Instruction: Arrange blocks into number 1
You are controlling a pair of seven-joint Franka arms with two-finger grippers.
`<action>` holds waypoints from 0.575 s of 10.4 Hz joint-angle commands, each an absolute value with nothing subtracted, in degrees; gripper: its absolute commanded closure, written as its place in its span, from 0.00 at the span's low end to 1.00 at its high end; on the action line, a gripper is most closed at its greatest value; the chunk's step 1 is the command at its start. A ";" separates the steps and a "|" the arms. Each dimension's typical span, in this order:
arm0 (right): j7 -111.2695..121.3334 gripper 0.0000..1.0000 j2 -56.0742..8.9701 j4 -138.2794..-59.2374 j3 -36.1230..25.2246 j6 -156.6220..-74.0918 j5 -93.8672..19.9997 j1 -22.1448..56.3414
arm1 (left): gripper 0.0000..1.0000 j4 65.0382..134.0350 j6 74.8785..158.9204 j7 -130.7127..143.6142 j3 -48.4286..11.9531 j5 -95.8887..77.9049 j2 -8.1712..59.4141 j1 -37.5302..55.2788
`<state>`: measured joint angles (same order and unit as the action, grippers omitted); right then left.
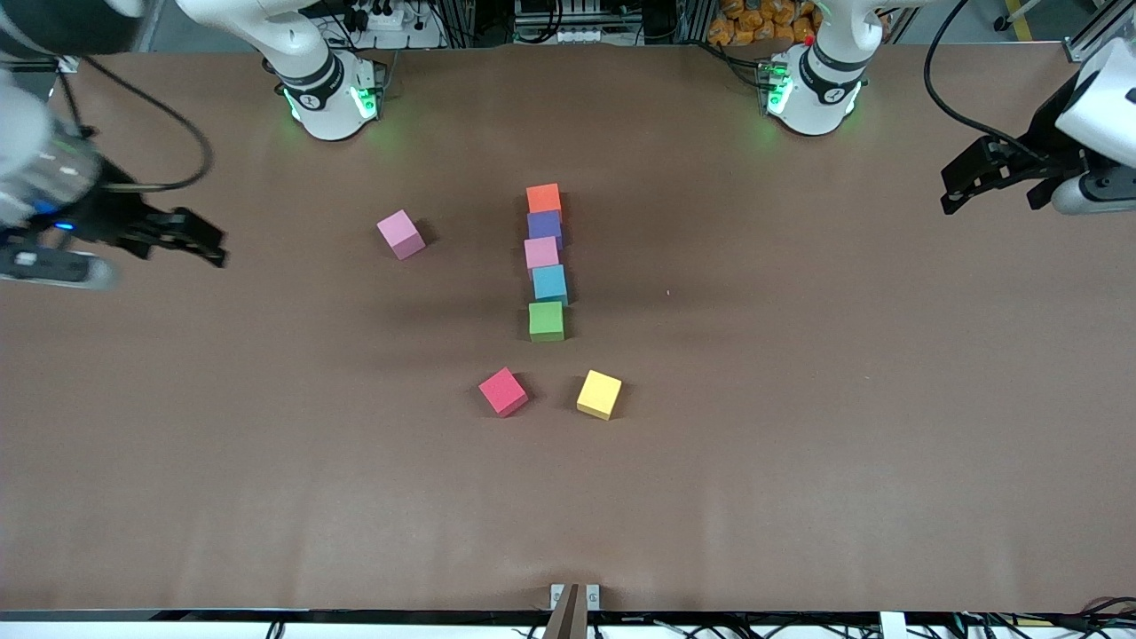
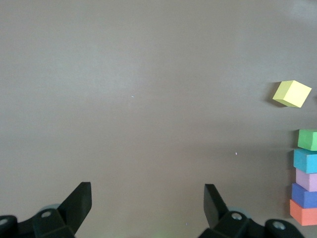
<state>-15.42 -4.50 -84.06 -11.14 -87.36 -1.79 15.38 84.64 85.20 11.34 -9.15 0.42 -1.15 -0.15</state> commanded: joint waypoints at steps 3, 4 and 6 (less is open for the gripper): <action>-17.23 0.00 -4.04 -80.60 -9.24 -84.11 -1.67 7.85 | 0.00 84.20 82.28 5.80 -9.66 -0.79 -0.97 -0.44; -16.44 0.00 -3.26 -80.60 -6.79 -84.11 -1.67 4.78 | 0.00 84.20 82.27 5.80 -9.75 -0.97 -0.97 -0.44; -16.44 0.00 -1.59 -80.60 -5.36 -83.68 -1.32 3.34 | 0.00 84.20 82.27 6.15 -9.93 -0.97 -1.49 -0.44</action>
